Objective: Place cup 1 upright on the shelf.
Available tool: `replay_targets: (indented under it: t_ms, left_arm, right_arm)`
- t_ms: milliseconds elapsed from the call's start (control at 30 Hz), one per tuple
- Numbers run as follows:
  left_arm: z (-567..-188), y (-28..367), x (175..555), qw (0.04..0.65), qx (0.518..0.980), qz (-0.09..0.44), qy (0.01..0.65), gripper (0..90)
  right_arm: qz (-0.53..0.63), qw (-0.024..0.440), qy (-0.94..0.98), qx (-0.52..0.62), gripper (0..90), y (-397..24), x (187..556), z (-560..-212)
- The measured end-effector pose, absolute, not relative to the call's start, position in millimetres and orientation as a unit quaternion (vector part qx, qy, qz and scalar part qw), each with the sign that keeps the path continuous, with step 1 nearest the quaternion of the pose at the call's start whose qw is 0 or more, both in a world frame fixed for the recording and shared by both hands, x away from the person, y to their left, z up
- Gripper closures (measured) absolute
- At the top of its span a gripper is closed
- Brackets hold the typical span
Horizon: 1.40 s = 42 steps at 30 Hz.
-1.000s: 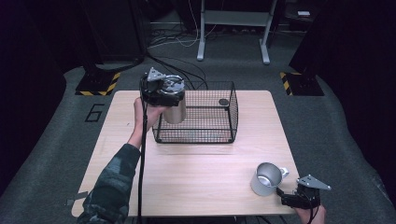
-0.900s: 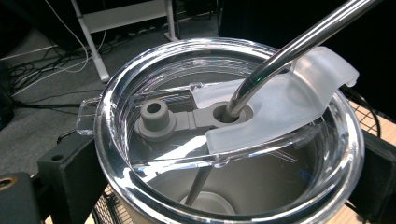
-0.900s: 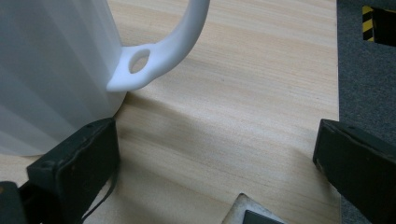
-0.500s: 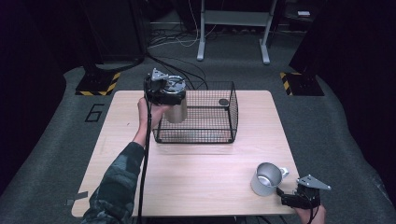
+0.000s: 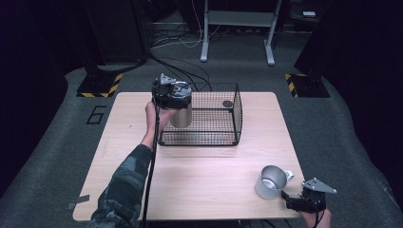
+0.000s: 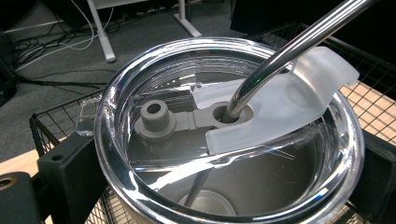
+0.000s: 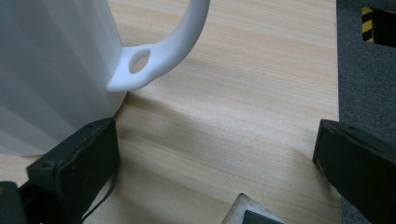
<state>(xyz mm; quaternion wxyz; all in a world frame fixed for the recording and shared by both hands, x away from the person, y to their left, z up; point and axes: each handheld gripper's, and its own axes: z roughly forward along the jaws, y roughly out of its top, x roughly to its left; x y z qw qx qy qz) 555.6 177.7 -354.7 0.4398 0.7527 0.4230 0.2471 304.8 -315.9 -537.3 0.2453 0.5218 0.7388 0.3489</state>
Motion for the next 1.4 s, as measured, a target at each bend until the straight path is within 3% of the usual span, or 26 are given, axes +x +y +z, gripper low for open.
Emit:
replay_targets:
  t_ms: [1400]
  left_arm:
    - [-399,167,573,0.400,0.762,0.228,0.454,3.9]
  right_arm:
    - [0.350,0.245,0.738,0.522,0.1,-316,305,-537]
